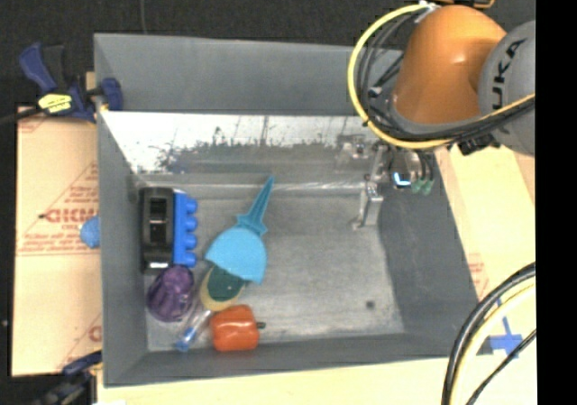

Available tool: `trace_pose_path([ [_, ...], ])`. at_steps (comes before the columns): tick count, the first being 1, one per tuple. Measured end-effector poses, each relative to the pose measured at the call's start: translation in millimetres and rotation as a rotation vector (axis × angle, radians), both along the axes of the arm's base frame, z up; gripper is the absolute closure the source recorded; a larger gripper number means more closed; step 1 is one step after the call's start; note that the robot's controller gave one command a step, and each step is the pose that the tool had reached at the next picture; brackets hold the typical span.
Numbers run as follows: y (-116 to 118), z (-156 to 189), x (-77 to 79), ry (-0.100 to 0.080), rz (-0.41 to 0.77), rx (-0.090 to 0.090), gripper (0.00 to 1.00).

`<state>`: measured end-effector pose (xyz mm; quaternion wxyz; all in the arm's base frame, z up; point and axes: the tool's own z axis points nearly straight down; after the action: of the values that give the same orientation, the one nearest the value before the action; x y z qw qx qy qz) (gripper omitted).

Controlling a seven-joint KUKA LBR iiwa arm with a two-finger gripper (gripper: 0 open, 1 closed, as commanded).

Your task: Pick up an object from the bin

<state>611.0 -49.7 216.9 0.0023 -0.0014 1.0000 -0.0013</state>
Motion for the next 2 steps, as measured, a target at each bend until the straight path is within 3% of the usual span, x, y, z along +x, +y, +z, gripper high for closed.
trace_pose_path([
  [1,0.0,0.0,0.0,0.000,0.000,0.000,0.00],
  [2,30.8,-52.2,-16.0,0.000,-0.079,0.002,0.00],
])
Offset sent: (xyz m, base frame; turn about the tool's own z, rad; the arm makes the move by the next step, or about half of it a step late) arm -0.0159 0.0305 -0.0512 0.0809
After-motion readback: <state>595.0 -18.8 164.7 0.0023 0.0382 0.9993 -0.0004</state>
